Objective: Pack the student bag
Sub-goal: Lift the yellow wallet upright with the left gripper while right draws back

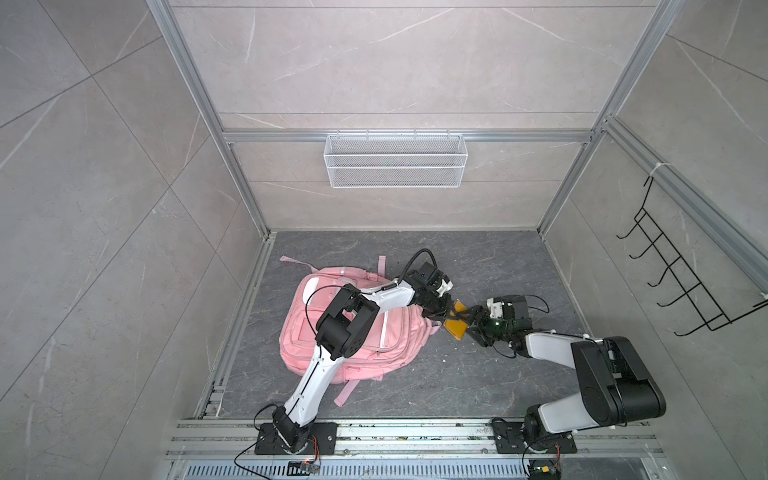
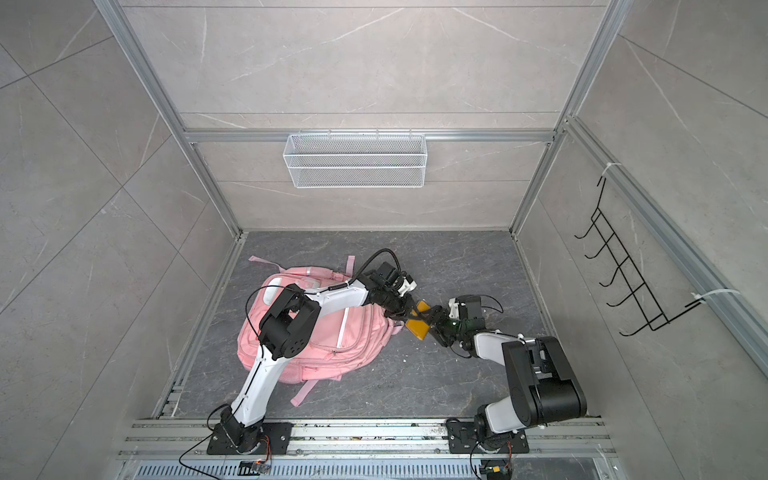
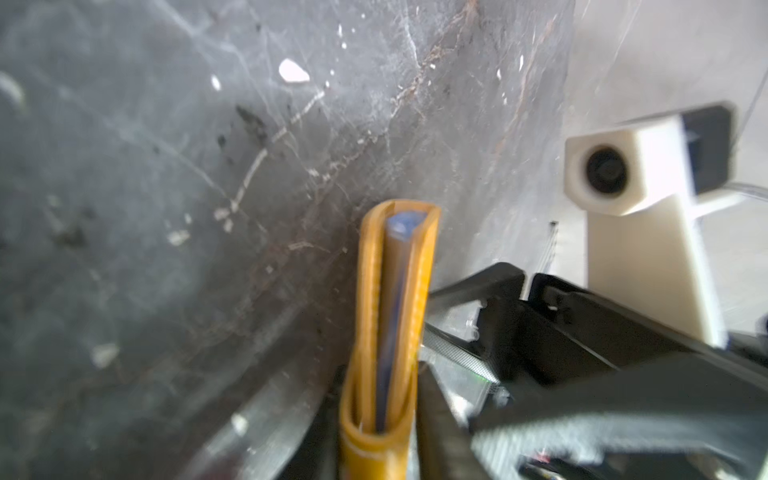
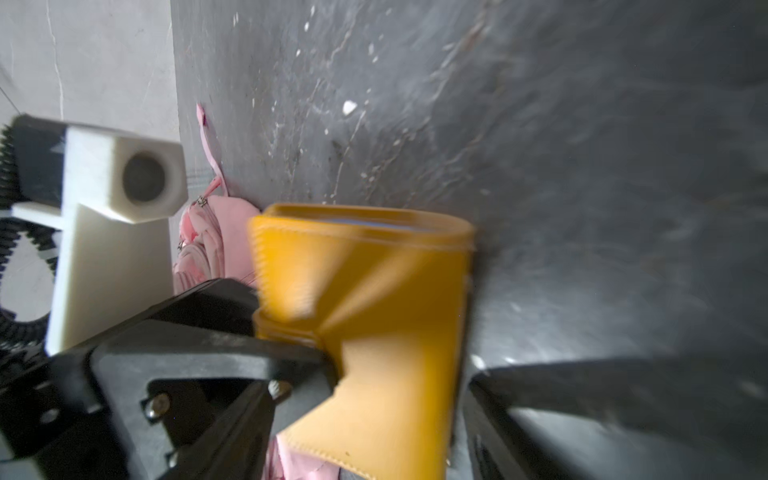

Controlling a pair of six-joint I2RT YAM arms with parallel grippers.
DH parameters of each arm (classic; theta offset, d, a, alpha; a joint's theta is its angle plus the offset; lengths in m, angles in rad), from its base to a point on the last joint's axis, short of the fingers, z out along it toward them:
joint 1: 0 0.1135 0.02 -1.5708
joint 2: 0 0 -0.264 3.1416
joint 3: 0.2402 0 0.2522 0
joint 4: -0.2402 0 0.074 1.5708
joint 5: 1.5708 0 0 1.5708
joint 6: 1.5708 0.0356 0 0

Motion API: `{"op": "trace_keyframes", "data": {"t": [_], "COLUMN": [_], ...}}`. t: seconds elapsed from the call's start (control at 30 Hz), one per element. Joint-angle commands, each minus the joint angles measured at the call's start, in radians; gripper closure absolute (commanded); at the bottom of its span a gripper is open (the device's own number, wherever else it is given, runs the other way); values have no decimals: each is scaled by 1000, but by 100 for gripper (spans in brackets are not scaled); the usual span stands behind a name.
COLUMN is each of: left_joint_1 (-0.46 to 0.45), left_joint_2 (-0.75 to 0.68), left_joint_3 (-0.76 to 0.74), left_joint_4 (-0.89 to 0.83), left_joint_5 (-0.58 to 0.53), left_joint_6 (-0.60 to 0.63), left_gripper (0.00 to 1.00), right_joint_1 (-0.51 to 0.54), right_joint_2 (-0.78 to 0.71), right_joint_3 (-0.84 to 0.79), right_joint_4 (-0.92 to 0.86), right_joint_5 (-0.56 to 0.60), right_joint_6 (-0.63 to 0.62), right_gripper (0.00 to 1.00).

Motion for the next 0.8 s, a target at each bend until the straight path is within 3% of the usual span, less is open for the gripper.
{"op": "trace_keyframes", "data": {"t": [0.0, 0.17, 0.47, 0.77], "left_joint_1": [-4, -3, 99, 272], "left_joint_2": [-87, -121, -339, -634], "left_joint_3": [-10, -22, -136, -207], "left_joint_4": [24, 35, 77, -44], "left_joint_5": [58, 59, 35, 54], "left_joint_6": [-23, -29, -61, 0], "left_gripper": [86, 100, 100, 100], "right_joint_1": [-10, -12, -12, 2], "right_joint_2": [-38, -141, -321, -274], "right_joint_3": [-14, 18, 176, 417], "right_joint_4": [-89, -149, -286, -196], "right_joint_5": [37, 43, -2, -168], "right_joint_6": [-41, -78, -176, -180], "right_gripper": [26, 27, 25, 24]}}
